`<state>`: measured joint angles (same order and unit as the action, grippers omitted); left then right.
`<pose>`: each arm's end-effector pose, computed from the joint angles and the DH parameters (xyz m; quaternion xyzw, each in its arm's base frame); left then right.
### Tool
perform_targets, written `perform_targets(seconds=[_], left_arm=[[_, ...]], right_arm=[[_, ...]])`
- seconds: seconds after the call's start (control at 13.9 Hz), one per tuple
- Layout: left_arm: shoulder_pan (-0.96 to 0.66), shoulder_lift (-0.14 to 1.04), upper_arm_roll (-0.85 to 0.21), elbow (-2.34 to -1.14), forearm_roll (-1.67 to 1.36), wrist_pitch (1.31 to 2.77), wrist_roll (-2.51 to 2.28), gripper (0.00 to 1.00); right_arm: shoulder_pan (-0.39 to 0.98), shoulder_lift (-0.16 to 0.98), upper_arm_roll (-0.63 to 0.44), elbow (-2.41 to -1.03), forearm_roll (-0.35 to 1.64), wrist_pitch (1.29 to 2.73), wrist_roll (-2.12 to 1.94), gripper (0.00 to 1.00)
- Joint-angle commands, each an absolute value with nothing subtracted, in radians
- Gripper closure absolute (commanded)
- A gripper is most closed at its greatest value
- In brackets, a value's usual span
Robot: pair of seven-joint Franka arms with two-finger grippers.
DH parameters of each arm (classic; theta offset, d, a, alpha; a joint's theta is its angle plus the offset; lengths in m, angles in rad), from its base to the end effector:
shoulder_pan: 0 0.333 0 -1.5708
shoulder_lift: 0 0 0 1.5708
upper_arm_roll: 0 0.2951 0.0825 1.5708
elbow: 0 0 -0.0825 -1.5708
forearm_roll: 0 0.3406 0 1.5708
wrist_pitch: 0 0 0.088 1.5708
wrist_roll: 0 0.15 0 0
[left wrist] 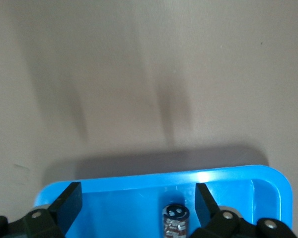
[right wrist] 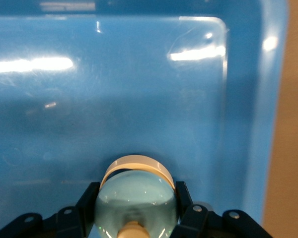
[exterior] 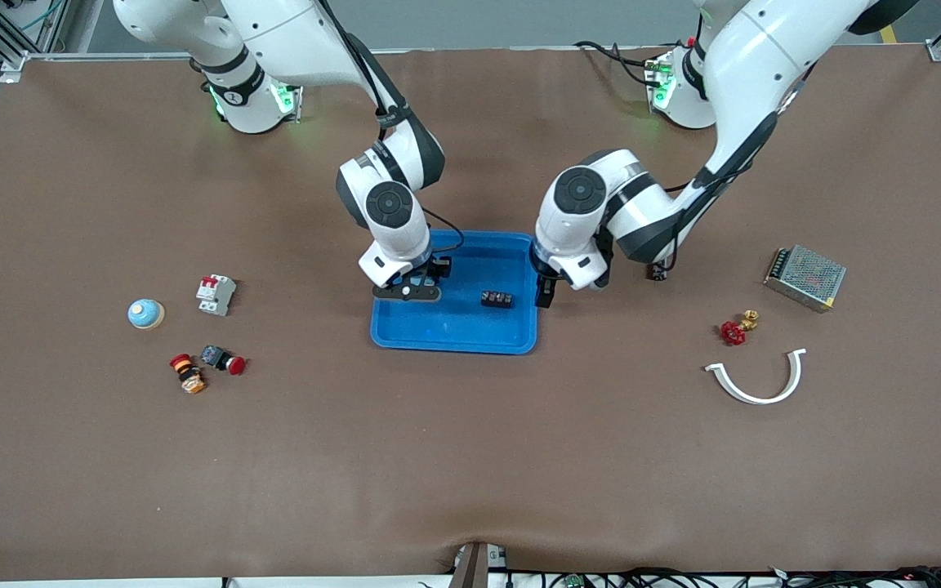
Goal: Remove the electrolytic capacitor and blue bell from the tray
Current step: 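Lower the bell with the right gripper while the left gripper lifts the capacitor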
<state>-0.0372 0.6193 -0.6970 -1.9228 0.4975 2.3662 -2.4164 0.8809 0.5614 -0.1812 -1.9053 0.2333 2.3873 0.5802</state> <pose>0.4509 -0.3715 0.2011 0.7603 0.6492 -0.0193 0.0081 0.4391 0.3820 0.1728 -0.9990 0.0160 0.0425 0.0037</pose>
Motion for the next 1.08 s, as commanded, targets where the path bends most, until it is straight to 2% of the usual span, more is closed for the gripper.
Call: perform_targets(seconds=[0.0, 0.22, 0.5, 0.72, 1.01], left_arm=[[-0.141, 0.681, -0.618, -1.824, 0.523, 2.356, -2.468, 0.00], [-0.198, 0.704, -0.574, -1.783, 0.522, 2.356, -2.490, 0.00], [-0.244, 0.739, -0.546, -1.724, 0.518, 2.356, -2.496, 0.00], [-0.305, 0.767, -0.502, -1.674, 0.515, 2.356, -2.511, 0.00], [-0.359, 0.787, -0.468, -1.646, 0.509, 2.356, -2.536, 0.00]], right_arm=[[0.815, 0.419, -0.233, -1.904, 0.218, 2.167, 0.381, 0.61], [0.718, 0.338, -0.297, -1.907, 0.218, 2.034, 0.102, 0.61], [0.580, 0.336, -0.347, -1.925, 0.201, 2.032, -0.245, 0.61], [0.522, 0.341, -0.345, -1.966, 0.137, 2.091, -0.319, 0.61], [0.482, 0.356, -0.342, -2.066, 0.138, 2.275, -0.408, 0.61]])
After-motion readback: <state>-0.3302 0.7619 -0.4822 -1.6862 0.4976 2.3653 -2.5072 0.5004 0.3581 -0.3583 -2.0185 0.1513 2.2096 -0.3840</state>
